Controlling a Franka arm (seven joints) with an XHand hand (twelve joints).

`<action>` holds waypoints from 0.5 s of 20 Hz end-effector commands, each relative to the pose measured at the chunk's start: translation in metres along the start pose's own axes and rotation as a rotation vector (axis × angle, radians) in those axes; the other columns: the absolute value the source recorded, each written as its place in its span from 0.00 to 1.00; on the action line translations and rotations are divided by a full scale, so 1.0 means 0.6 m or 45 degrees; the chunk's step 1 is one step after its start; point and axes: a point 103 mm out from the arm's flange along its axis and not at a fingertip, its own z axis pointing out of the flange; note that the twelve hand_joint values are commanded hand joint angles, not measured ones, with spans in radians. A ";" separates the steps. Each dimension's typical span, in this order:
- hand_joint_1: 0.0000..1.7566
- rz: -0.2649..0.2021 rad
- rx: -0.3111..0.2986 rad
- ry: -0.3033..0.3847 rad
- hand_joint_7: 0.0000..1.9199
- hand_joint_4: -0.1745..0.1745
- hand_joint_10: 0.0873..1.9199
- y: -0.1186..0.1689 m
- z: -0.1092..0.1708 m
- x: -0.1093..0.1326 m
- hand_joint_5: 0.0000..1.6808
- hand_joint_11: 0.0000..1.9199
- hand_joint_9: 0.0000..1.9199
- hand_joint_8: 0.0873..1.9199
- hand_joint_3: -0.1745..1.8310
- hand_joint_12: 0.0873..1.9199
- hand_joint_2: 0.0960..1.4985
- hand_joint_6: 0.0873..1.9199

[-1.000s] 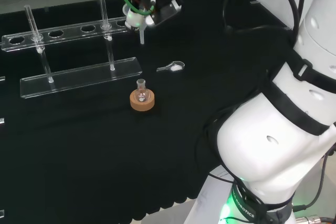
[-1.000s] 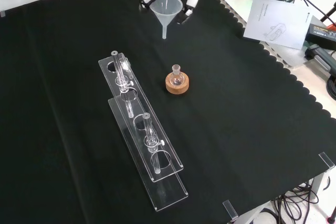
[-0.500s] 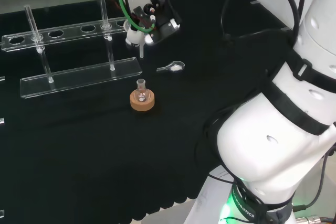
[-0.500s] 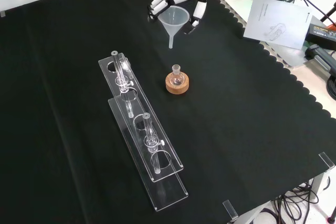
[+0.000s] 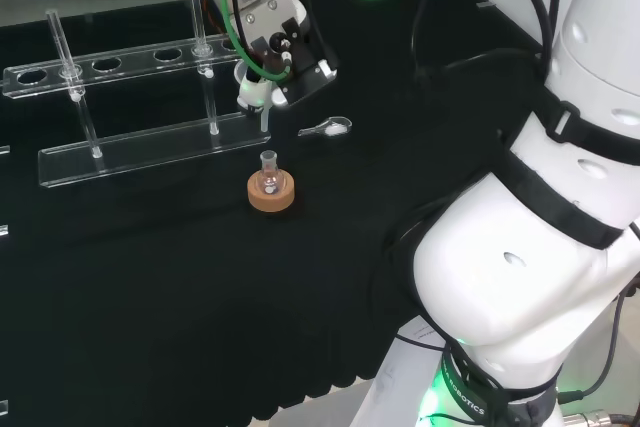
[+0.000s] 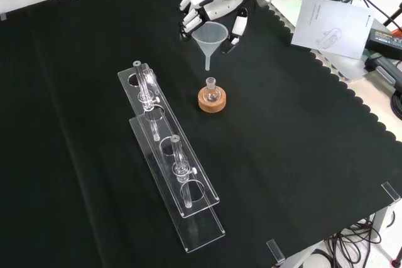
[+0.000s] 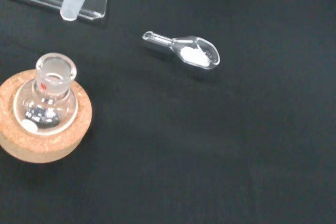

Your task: Place the funnel on the round-bottom flask.

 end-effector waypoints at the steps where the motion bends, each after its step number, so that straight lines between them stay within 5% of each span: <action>1: 0.44 -0.005 0.016 -0.028 0.38 0.33 0.29 0.001 0.015 0.011 0.32 0.37 0.57 0.40 0.36 0.60 0.50 0.32; 10: 0.44 -0.002 0.031 -0.083 0.38 0.33 0.29 -0.001 0.031 0.021 0.32 0.37 0.57 0.40 0.36 0.59 0.50 0.32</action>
